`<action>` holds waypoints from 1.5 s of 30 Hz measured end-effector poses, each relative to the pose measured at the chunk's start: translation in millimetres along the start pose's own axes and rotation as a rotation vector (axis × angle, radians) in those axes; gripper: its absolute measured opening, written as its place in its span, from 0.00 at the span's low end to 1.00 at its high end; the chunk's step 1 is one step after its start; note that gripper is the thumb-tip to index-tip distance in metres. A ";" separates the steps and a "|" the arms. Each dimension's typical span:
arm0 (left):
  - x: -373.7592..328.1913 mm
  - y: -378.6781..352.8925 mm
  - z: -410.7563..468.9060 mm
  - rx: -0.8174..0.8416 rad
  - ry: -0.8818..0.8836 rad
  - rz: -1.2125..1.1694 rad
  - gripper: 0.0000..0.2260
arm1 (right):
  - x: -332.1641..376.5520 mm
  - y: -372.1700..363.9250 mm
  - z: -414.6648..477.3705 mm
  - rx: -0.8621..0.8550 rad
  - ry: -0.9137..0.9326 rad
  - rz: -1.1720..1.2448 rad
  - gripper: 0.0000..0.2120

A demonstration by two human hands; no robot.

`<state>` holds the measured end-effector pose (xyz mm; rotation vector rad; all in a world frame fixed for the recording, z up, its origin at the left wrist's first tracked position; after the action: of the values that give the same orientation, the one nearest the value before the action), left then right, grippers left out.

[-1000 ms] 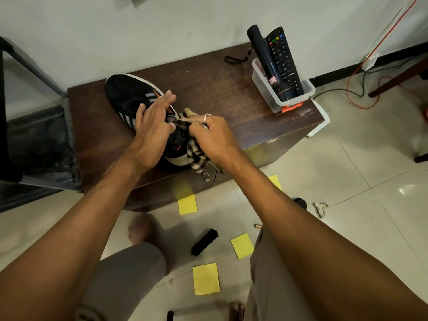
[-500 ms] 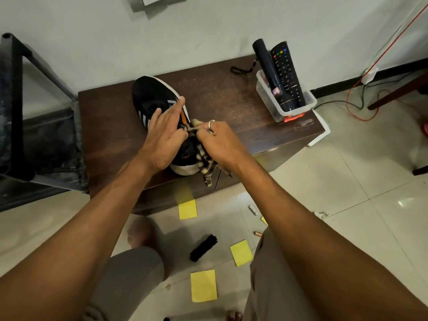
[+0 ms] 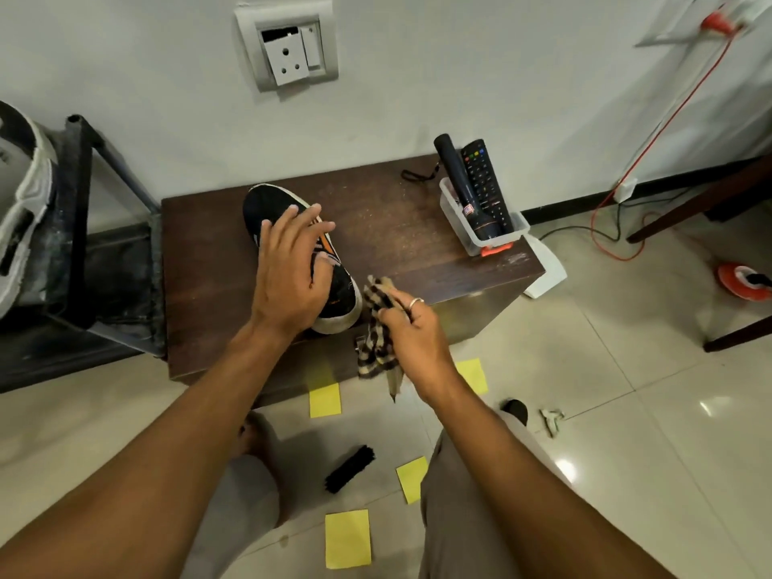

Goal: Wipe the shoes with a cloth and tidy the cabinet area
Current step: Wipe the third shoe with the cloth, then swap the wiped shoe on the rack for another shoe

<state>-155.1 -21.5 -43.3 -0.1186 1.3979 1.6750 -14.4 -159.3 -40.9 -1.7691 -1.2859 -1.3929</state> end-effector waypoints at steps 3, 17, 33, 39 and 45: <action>-21.9 0.4 -17.6 -0.103 0.303 -0.060 0.23 | -0.5 4.2 0.6 -0.069 0.071 0.113 0.21; -64.4 0.7 -72.8 -0.017 0.565 -0.177 0.12 | -18.1 9.2 -16.7 -0.067 0.023 0.074 0.07; -132.7 116.6 -168.7 -0.146 0.487 -0.308 0.08 | 37.7 17.0 -111.5 0.166 -0.095 0.448 0.09; -153.7 190.9 -194.8 -0.187 0.486 -0.430 0.28 | 94.9 -5.5 -157.6 0.313 -0.019 0.579 0.19; -165.3 260.0 -218.4 -0.324 0.453 -0.451 0.30 | 145.0 -46.9 -195.1 0.460 0.068 0.566 0.13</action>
<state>-337.6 -276.7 167.0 -0.9763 1.2761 1.5218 -137.6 -256.1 150.7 -1.5732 -0.8752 -0.7603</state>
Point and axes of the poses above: each hand's wrist, its own z-axis towards the middle knuckle, its own y-axis out of the back of the hand, x = y × z, the point moved 1 cm from there along z, towards the middle knuckle
